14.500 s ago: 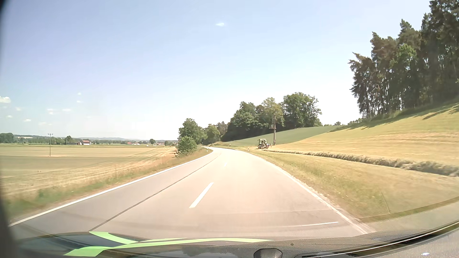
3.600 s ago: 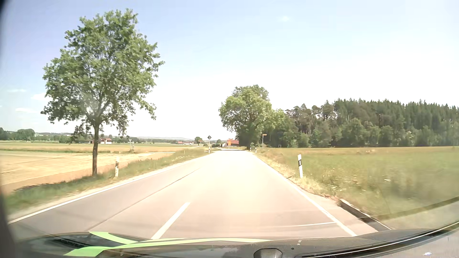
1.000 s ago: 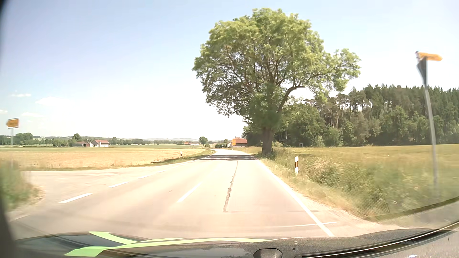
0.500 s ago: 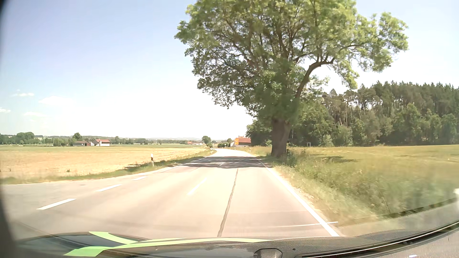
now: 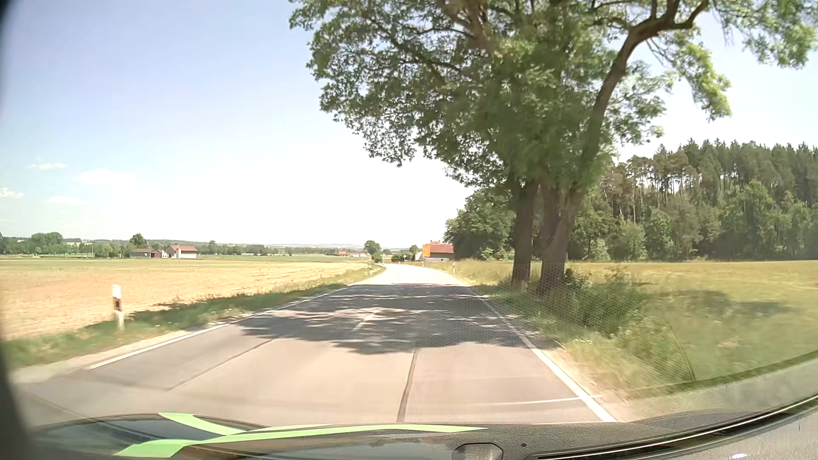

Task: Follow the waypoints while adhering to traffic rules and regulations

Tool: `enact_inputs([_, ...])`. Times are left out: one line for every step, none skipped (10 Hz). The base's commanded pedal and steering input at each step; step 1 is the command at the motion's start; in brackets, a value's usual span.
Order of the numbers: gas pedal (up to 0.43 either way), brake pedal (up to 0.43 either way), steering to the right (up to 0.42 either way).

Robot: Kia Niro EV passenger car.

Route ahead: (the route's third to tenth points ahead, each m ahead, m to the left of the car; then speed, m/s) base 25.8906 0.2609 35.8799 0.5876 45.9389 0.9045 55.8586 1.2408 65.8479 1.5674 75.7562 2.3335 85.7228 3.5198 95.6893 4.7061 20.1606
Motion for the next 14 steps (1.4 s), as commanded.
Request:
enact_inputs([0.138,0.000,-0.007])
enact_inputs([0.150,0.000,-0.007])
enact_inputs([0.177,0.000,-0.006])
enact_inputs([0.189,0.000,-0.006])
enact_inputs([0.189,0.000,-0.007])
enact_inputs([0.189,0.000,-0.006])
enact_inputs([0.189,0.000,-0.005])
enact_inputs([0.189,0.000,-0.005])
enact_inputs([0.189,0.000,-0.005])
enact_inputs([0.189,0.000,-0.005])
enact_inputs([0.189,0.000,-0.005])
enact_inputs([0.189,0.000,-0.005])
enact_inputs([0.189,0.000,-0.005])
enact_inputs([0.189,0.000,-0.005])
